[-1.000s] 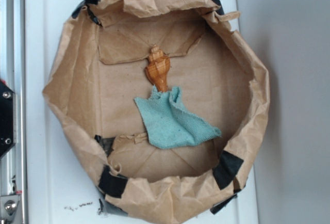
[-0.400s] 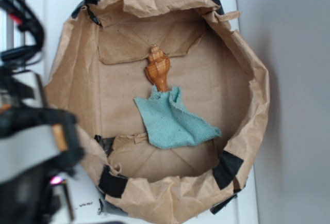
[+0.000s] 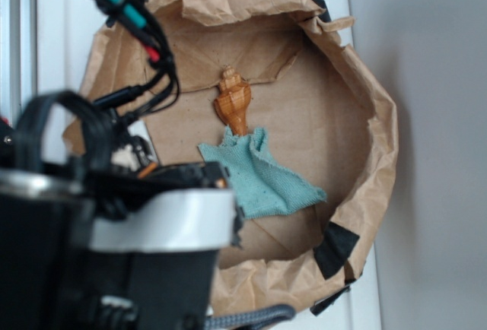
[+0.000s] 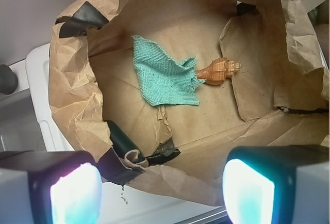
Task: Grab the shell.
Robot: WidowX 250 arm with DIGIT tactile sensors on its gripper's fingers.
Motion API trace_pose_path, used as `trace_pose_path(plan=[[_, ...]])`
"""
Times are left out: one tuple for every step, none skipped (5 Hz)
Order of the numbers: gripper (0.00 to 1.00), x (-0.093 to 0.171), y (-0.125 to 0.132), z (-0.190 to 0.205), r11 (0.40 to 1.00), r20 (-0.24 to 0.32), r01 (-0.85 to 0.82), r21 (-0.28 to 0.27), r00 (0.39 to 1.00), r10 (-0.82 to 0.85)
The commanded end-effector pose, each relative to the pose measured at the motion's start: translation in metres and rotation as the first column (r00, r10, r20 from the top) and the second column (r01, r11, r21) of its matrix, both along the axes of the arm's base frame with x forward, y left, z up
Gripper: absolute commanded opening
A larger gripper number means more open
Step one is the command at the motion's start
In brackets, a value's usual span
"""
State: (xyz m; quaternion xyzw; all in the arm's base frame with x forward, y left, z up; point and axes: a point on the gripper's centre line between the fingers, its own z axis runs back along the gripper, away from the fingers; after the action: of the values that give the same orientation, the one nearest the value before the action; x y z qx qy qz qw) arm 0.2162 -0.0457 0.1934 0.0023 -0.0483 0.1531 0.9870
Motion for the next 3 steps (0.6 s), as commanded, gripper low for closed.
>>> trace_pose_path(plan=[[1.0, 0.006, 0.005, 0.015, 1.0, 0.054, -0.023, -0.012, 0.998, 0.023], [1.0, 0.015, 0.036, 0.007, 0.957, -0.06, -0.278, -0.087, 0.96, 0.273], [1.0, 0.031, 0.059, -0.017, 0.859, -0.016, -0.501, -0.106, 0.864, 0.502]])
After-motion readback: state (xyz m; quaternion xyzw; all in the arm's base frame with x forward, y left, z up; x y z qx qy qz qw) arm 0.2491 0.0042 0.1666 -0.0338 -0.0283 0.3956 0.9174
